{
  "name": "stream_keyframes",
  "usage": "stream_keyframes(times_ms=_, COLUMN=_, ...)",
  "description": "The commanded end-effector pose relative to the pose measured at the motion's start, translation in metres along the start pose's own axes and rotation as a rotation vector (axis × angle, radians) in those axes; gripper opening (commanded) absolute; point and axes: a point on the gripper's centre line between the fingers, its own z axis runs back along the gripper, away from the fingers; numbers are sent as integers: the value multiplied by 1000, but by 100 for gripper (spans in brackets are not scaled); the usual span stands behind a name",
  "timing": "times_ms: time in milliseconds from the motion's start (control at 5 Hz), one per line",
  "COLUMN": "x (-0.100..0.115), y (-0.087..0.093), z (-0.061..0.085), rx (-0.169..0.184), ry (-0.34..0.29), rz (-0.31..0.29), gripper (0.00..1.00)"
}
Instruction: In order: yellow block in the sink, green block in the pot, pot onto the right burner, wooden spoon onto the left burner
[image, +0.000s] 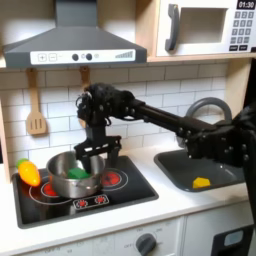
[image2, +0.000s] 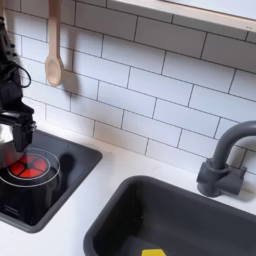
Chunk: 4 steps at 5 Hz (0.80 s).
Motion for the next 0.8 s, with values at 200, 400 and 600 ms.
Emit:
stream_keyframes(times_ms=200, x=-1, y=-1, z=0, rx=4, ry=-18, rz=-19, gripper=100)
stream_keyframes(times_ms=400, x=1, y=-2, z=7, rx=-4, ry=-37, rz=-23, gripper=100)
stream_keyframes(times_ms=600, x=5, y=-5, z=16, rx=-11, ry=-62, rz=-30, gripper=100)
